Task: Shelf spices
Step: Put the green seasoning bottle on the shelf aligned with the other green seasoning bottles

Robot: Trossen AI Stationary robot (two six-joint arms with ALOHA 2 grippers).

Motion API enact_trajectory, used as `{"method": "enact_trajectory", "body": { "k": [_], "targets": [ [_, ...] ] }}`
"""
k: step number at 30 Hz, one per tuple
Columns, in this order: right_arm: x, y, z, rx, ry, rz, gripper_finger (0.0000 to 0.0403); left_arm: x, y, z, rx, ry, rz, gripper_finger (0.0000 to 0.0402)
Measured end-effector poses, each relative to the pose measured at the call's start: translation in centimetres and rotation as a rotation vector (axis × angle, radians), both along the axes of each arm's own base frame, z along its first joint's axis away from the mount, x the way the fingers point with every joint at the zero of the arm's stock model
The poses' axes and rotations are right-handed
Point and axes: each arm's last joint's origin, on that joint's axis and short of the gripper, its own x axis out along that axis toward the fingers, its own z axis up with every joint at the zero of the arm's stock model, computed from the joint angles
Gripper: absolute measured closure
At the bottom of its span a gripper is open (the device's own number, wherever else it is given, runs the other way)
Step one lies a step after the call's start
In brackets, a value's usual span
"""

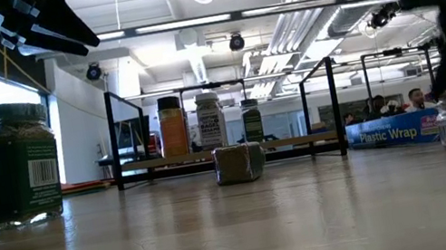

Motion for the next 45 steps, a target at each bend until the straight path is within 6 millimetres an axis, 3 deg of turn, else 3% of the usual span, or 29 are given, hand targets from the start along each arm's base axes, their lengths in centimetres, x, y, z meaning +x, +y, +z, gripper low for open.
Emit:
{"method": "enact_trajectory", "body": {
  "k": [6, 10, 15, 20, 25, 31, 39, 45],
  "targets": [
    [2.4, 0.6, 5.4, -0.137, -0.149, 0.021, 0.0108, 0.9, -0.5, -0.3, -0.027, 0.0, -0.034, 0.0172],
    [4.6, -0.2, 6.3, -0.111, -0.264, 0.037, 0.0108, 3.8, -1.5, -1.4, -0.075, 0.046, -0.189, 0.0172],
    [7.5, -2.3, 4.3, 0.079, -0.334, 0.069, 0.0107, 8.4, -0.9, -4.2, -0.162, 0.055, -0.311, 0.018],
    [10.5, -3.9, 1.9, 0.193, -0.368, -0.011, 0.0107, 11.2, 2.3, -6.8, -0.265, 0.114, -0.216, 0.0213],
    [12.4, -5.6, -0.9, 0.304, -0.347, -0.113, 0.0107, 12.3, 5.3, -8.4, -0.416, 0.139, -0.17, 0.026],
    [14.3, -6.9, -3.9, 0.391, -0.371, -0.14, 0.0107, 13.5, 7.1, -11.1, -0.532, 0.163, -0.179, 0.0307],
    [15.7, -7.6, -6.1, 0.472, -0.419, -0.112, 0.0107, 15.4, 7.4, -13.6, -0.543, 0.096, -0.24, 0.0345],
    [15.7, -6.8, -6.0, 0.434, -0.411, -0.004, 0.0119, 15.3, 6.1, -13.2, -0.469, 0.11, -0.311, 0.0361]
  ]
}}
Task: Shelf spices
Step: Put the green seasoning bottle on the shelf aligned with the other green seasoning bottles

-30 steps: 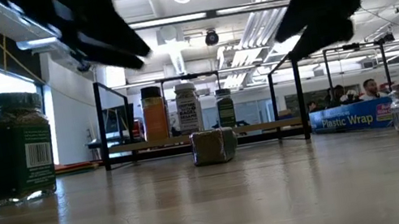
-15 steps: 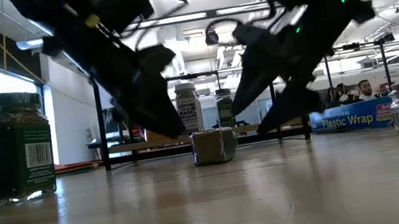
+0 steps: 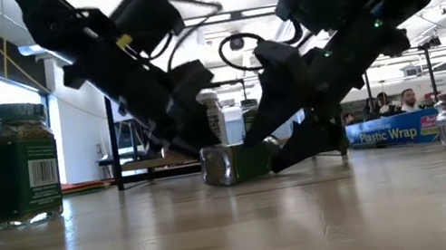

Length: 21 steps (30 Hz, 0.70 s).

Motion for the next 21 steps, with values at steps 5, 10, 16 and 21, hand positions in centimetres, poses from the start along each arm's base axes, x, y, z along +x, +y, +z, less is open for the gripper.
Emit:
{"method": "enact_trajectory", "body": {
  "k": [5, 10, 16, 21],
  "targets": [
    [0.0, 0.8, 0.2, -0.052, -0.022, 0.062, 0.0154, -0.1, -1.9, 1.2, 0.126, -0.04, -0.052, 0.0372],
    [0.9, 1.5, 1.0, -0.154, -0.025, 0.128, 0.0174, -0.3, -3.2, 2.3, 0.195, -0.077, -0.064, 0.0382],
    [1.7, 3.1, 2.5, -0.392, 0.097, 0.174, 0.0176, -0.4, -3.9, 2.6, 0.244, -0.082, -0.095, 0.0387],
    [2.0, 4.9, 3.8, -0.564, 0.193, 0.219, 0.0176, -0.5, -4.5, 2.6, 0.27, -0.08, -0.109, 0.0387]
  ]
}}
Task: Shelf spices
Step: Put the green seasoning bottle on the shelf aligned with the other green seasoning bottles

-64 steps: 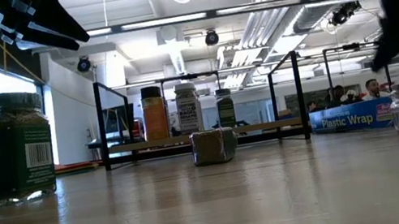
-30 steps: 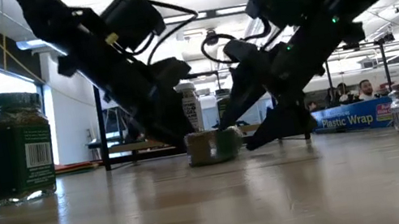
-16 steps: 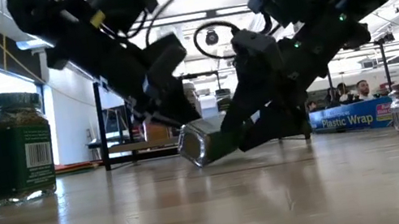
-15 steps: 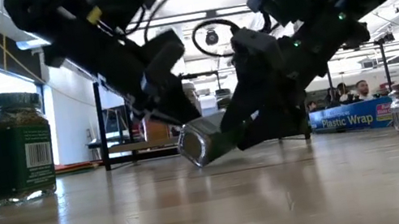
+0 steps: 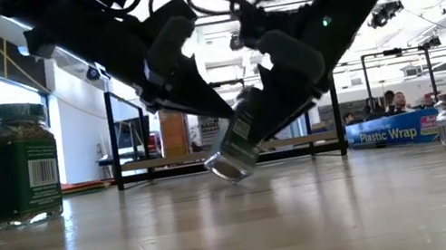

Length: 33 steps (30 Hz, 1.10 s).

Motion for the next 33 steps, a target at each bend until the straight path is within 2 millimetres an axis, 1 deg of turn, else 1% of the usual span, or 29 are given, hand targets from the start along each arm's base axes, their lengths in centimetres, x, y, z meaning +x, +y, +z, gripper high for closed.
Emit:
{"method": "enact_trajectory", "body": {
  "k": [4, 6, 8, 10, 12, 14, 17, 19, 21, 24, 27, 29, 31, 33],
  "targets": [
    [0.3, 1.1, 0.9, -0.077, 0.005, 0.029, 0.0176, -0.3, -0.7, -0.2, 0.014, 0.036, -0.046, 0.0387],
    [0.6, 1.3, 1.5, -0.083, -0.025, 0.036, 0.0176, -0.6, -1.0, -0.9, 0.02, 0.085, -0.062, 0.0387],
    [0.5, 1.7, 1.7, -0.093, -0.03, 0.059, 0.0176, -1.2, -1.3, -1.6, 0.045, 0.144, -0.059, 0.0387],
    [0.4, 2.1, 1.6, -0.106, -0.019, 0.081, 0.0177, -1.2, -1.8, -1.1, 0.05, 0.118, -0.03, 0.0387],
    [0.2, 2.2, 1.5, -0.108, -0.008, 0.1, 0.0177, -1.5, -2.2, -1.2, 0.073, 0.131, -0.008, 0.0387],
    [0.2, 2.3, 1.4, -0.113, -0.001, 0.11, 0.0177, -1.6, -2.4, -1.3, 0.102, 0.13, -0.009, 0.0387],
    [0.1, 2.3, 1.3, -0.112, 0.012, 0.105, 0.0177, -1.3, -2.6, -0.8, 0.128, 0.079, -0.008, 0.0387],
    [-0.2, 2.4, 1.4, -0.115, 0.023, 0.111, 0.0176, -1.3, -2.6, -0.7, 0.139, 0.084, -0.017, 0.0387],
    [-0.6, 2.6, 2.0, -0.115, 0.033, 0.12, 0.0176, -1.4, -2.5, -0.6, 0.142, 0.088, -0.015, 0.0387],
    [-1.7, 2.7, 3.3, -0.117, 0.054, 0.125, 0.0176, -1.9, -2.4, 0.3, 0.163, 0.094, 0.004, 0.0387],
    [-2.6, 2.4, 4.9, -0.157, 0.07, 0.19, 0.0176, -2.9, -2.4, 1.6, 0.164, 0.123, -0.018, 0.0387],
    [-2.9, 1.8, 5.7, -0.186, 0.079, 0.25, 0.0176, -3.3, -2.5, 2.4, 0.124, 0.128, -0.078, 0.0387],
    [-2.7, 0.9, 6.0, -0.155, 0.081, 0.304, 0.0176, -3.4, -2.6, 3.0, 0.076, 0.119, -0.167, 0.0387],
    [-2.3, -0.1, 5.8, -0.092, 0.088, 0.325, 0.0176, -3.1, -2.5, 3.2, 0.055, 0.091, -0.21, 0.0387]
  ]
}}
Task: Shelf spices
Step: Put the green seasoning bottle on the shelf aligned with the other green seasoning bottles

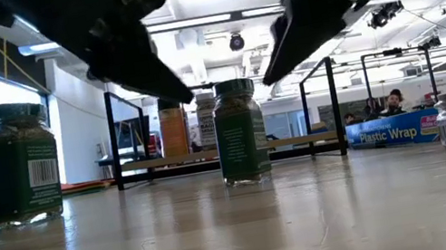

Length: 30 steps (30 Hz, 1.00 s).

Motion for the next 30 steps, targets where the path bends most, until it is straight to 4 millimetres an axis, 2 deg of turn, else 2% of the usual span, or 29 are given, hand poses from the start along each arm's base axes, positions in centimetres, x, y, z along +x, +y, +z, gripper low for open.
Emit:
{"method": "enact_trajectory", "body": {
  "k": [4, 9, 16, 23, 30],
  "targets": [
    [0.8, -1.3, -1.8, 0.02, 0.053, -0.028, 0.0176, 1.1, 0.7, -0.9, 0.012, -0.027, 0.0, 0.0387],
    [1.6, -0.6, -2.6, 0.088, 0.029, 0.017, 0.0176, 1.9, 2.1, -2.1, 0.019, -0.009, 0.046, 0.0388],
    [0.6, 1.3, -1.8, 0.099, 0.027, -0.022, 0.0176, 1.8, 2.5, -1.1, 0.041, -0.06, 0.092, 0.0388],
    [0.0, 2.4, -0.4, 0.024, -0.08, -0.159, 0.0176, 1.2, 1.0, -0.7, 0.024, -0.053, 0.057, 0.0388],
    [0.2, 2.6, -0.1, 0.038, -0.119, -0.145, 0.0176, 0.9, 0.4, -0.9, 0.008, -0.033, 0.059, 0.0388]
  ]
}}
